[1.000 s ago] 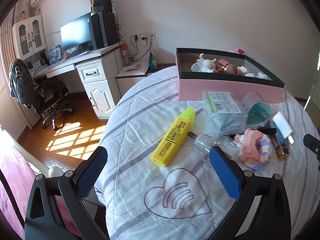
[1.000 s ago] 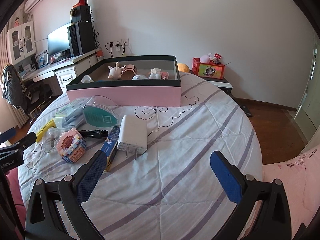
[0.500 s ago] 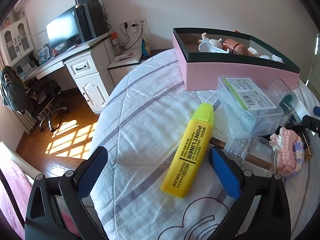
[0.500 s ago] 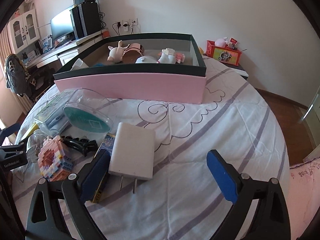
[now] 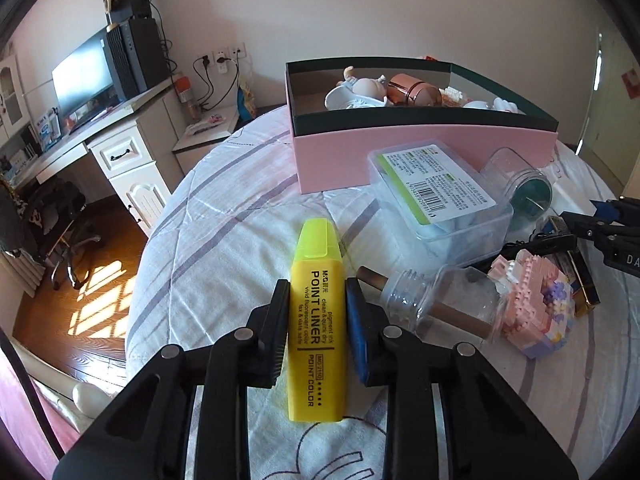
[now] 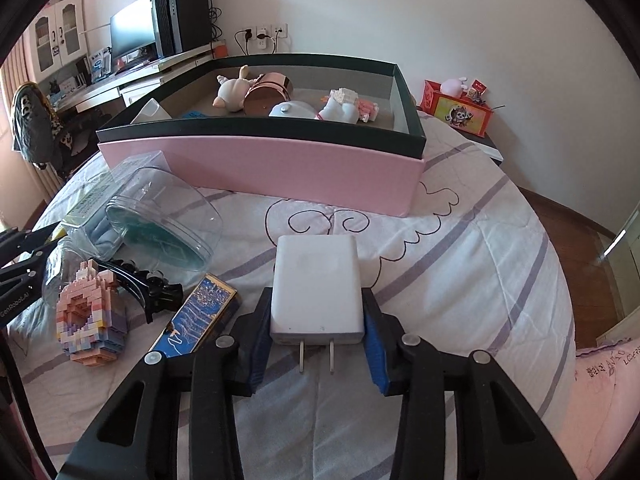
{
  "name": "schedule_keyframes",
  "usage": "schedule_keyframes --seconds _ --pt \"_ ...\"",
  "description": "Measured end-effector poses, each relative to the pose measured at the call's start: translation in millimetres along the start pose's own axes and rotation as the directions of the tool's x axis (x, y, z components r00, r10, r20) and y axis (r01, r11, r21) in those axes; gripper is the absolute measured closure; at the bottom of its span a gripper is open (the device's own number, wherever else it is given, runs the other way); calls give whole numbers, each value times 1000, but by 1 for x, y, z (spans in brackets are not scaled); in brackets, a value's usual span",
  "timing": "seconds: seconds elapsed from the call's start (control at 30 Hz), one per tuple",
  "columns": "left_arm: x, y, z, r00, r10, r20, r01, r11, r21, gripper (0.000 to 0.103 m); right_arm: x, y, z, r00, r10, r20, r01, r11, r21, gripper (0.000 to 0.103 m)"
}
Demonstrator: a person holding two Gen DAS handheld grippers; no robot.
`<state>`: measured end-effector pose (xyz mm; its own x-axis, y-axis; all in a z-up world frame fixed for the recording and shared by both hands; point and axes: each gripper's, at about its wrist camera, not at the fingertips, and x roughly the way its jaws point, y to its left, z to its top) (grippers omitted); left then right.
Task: Organize rigid objects
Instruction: 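Carry the highlighter and charger into the pink box and open both tools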
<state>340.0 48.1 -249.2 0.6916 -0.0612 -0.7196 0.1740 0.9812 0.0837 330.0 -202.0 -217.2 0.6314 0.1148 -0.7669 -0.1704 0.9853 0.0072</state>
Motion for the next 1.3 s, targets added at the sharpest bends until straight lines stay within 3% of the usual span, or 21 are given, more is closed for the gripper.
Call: schedule_keyframes --seconds 0.1,0.2,0.37,0.5,0.73,0.93,1.3 --pt "-14 1 -5 999 -28 25 29 998 -52 77 -5 -2 -3 999 40 17 -40 999 11 62" --pt "-36 -3 -10 998 0 66 5 997 -74 77 -19 -3 -10 996 66 56 -68 997 36 62" --pt "-84 -22 -6 987 -11 157 26 995 -94 76 -51 -2 -22 985 91 145 -103 991 82 62" --pt "-127 -45 3 969 -45 244 65 995 -76 76 -91 9 -25 962 113 248 -136 987 80 62" --pt "-199 -75 12 923 -3 385 36 996 -78 76 -174 37 -26 897 106 429 -126 992 20 62" --pt "-250 -90 9 886 41 461 -8 997 -74 76 -230 52 -32 843 81 532 -95 995 -1 62" --pt "-296 -98 -4 858 25 513 7 998 -60 76 -271 66 -45 810 74 581 -73 997 -26 61"
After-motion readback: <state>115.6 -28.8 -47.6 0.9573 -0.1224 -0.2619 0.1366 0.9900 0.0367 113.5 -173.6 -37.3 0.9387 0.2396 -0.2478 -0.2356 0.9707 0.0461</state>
